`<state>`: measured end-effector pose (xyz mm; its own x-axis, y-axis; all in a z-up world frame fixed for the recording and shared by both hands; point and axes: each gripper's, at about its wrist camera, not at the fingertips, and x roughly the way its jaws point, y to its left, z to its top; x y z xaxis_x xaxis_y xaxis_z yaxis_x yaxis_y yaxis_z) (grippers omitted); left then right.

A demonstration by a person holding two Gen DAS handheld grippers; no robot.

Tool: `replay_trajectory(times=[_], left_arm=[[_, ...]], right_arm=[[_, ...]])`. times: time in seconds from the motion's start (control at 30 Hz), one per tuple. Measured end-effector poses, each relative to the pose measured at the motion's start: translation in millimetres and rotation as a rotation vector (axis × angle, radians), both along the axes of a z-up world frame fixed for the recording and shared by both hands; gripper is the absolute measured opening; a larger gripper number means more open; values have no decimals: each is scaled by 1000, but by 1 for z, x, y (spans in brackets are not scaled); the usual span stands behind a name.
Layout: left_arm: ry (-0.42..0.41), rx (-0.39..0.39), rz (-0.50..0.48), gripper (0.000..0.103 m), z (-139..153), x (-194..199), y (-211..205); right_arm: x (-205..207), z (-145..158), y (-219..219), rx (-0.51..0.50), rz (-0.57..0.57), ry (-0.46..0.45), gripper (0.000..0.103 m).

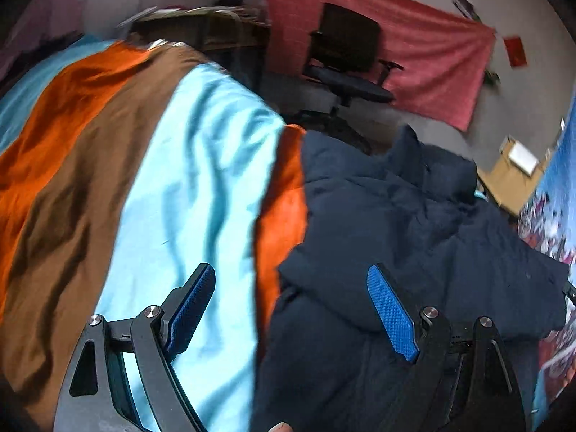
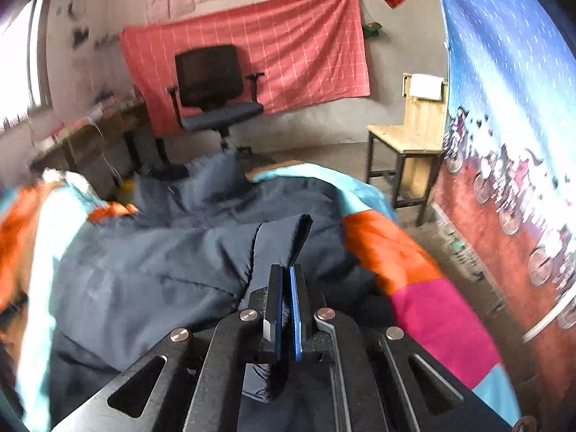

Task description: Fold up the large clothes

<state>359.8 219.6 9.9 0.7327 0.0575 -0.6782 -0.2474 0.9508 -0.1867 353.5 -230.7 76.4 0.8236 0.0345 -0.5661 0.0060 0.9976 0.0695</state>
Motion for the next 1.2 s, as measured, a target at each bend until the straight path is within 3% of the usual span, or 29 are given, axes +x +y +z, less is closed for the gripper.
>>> replay_trajectory(times=[0.13,0.27,0.3,0.37,0.43,0.53,0.63,0.87,1.1,1.2], left_arm=[[11,77,-67,82,-8,20,-22],[-23,58,-204,82,-5,30,-50],[-47,73,-243,82,-1,31,-61],[-59,148,-303,83,2,35,-86],[-27,262,-328,83,-5,44,-109],[32,337,-324,83,-28,56,-121],[37,284,-321,84,-46,59,-113],[42,322,-354,84,-64,61,-117],[46,344,-342,84,-73,64,-125],[52,288,-341,84,-61,61,-116]], right_arm=[[14,-33,-8,6,-24,86,6],[12,-42,-11,-50,-62,93,11],[9,-38,-12,-89,-93,66,16],[4,-30,-11,-97,-98,6,46],[2,-23,-3,-61,-42,-43,62],[12,-27,19,-49,86,-12,59],[28,-49,38,-13,186,72,54],[53,-87,37,51,210,204,53],[56,-102,52,-34,219,255,53],[55,-99,54,-57,212,254,52]])
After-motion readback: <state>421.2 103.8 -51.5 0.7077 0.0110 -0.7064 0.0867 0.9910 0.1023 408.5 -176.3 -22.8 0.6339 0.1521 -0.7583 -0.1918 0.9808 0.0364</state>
